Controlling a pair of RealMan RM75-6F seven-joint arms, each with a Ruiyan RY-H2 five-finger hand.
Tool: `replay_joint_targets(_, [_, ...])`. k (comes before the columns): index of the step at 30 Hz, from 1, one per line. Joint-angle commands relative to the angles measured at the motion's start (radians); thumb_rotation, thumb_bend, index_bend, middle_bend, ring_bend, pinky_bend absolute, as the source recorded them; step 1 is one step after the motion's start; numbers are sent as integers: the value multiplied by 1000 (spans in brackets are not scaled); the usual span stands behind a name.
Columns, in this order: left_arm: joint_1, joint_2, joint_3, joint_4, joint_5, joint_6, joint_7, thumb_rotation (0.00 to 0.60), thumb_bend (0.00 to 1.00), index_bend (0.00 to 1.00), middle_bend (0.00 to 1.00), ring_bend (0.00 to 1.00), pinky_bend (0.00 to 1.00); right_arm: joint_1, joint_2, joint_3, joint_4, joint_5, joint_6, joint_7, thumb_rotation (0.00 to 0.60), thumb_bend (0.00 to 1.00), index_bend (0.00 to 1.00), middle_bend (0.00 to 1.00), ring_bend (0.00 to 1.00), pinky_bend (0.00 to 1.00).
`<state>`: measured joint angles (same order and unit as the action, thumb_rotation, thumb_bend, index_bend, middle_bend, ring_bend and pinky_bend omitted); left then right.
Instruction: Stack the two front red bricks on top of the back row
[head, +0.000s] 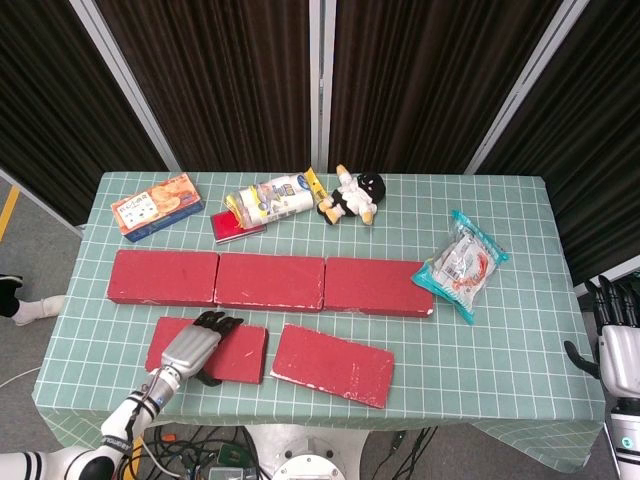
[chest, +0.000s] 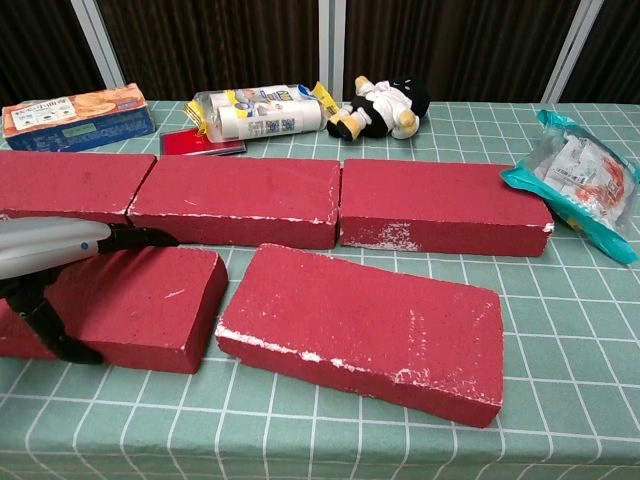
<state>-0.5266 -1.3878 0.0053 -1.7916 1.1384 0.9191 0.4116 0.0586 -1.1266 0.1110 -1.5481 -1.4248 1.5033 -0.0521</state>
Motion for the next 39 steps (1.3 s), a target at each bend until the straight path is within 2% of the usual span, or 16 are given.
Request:
replay_joint_targets(1, [0, -4, -1, -2, 5, 23, 11, 600, 9, 101, 134, 0, 2, 0, -1, 0, 1, 1, -1, 0, 600, 169, 0, 0, 0, 0])
replay_joint_targets(7, [3, 10, 4, -27, 28, 59, 20, 600, 55, 132, 163, 0, 0, 0, -5, 2, 5, 3, 1, 1, 600, 168, 0, 0, 0, 0])
replay_joint_targets(14, [-9, 70, 5, -130, 29, 92, 91, 600, 58, 133, 165, 0, 0, 0, -2, 6, -2, -2, 9, -3, 600, 167, 0, 0, 0, 0])
replay_joint_targets(17, [-17, 112, -7, -181, 14, 107, 110, 600, 58, 133, 165, 0, 0, -1, 6, 9, -9, -4, 15, 1, 600, 167, 0, 0, 0, 0])
replay_joint_targets(21, [-55, 169, -65, -204, -40, 92, 92, 600, 58, 133, 165, 0, 0, -4, 20, 12, -23, -8, 23, 5, 600, 167, 0, 0, 0, 0])
replay_joint_targets(27, [-145, 171, -168, -127, -168, 25, 41, 600, 58, 133, 165, 0, 1, -8, 38, 18, -51, -22, 47, 3, 600, 167, 0, 0, 0, 0])
replay_joint_targets(30, [-192, 151, -199, -65, -227, -24, 18, 600, 60, 133, 165, 0, 1, -10, 40, 22, -58, -30, 63, -13, 600, 167, 0, 0, 0, 0])
replay_joint_targets(39, [-306, 79, -222, 83, -392, -112, -4, 600, 59, 133, 172, 0, 1, -8, 49, 24, -75, -28, 60, -27, 600, 167, 0, 0, 0, 0])
